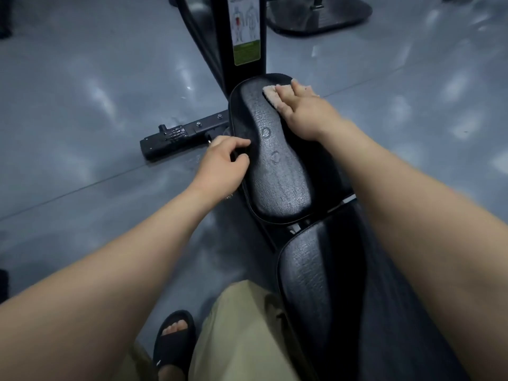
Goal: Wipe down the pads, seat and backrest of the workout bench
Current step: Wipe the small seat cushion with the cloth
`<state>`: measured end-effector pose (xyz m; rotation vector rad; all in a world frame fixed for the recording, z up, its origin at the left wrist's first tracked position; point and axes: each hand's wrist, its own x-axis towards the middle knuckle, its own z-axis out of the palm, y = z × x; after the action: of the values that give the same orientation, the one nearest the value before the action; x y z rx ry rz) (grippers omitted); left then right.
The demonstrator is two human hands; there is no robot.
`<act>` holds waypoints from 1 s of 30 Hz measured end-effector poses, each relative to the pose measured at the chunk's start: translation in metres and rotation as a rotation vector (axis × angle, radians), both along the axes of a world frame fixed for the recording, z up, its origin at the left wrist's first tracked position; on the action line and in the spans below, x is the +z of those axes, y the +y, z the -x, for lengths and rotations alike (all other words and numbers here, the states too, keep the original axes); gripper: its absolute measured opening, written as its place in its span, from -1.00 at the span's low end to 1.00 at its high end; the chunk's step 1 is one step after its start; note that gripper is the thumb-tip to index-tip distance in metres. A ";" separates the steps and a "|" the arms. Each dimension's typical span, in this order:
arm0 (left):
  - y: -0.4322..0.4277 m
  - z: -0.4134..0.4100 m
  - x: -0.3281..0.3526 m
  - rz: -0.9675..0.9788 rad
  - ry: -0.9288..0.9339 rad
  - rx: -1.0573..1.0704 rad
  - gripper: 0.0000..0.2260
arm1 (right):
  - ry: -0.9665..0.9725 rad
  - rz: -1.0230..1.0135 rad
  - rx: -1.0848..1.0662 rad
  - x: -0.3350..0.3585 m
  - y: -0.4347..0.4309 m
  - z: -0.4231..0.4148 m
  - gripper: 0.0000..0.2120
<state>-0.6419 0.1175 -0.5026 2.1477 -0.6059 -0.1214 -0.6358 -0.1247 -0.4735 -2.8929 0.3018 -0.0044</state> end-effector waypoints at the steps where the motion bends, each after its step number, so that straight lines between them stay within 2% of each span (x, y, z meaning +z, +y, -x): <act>1: 0.000 -0.001 0.001 0.002 0.014 -0.005 -0.70 | -0.005 -0.010 -0.015 0.003 0.002 -0.006 -0.34; 6: 0.007 -0.003 0.007 -0.018 0.052 -0.050 -0.64 | -0.003 0.000 -0.023 0.020 0.014 -0.034 -0.45; 11: 0.015 -0.001 0.004 0.044 0.130 0.021 -0.66 | -0.056 0.143 0.105 0.021 0.037 -0.029 -0.51; 17: 0.023 0.002 -0.006 0.082 0.280 0.188 -0.68 | -0.073 0.096 0.222 0.009 0.052 0.013 -0.53; 25: 0.020 0.020 -0.003 0.195 0.392 0.293 -0.71 | -0.107 0.236 0.331 -0.022 0.077 0.094 -0.51; 30: 0.014 0.036 0.001 0.193 0.381 0.293 -0.74 | -0.164 0.137 0.388 -0.028 0.093 0.148 -0.51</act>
<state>-0.6783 0.1318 -0.5019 1.9321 -0.0764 -0.2906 -0.7835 -0.0321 -0.5017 -3.0096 -0.3010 -0.2017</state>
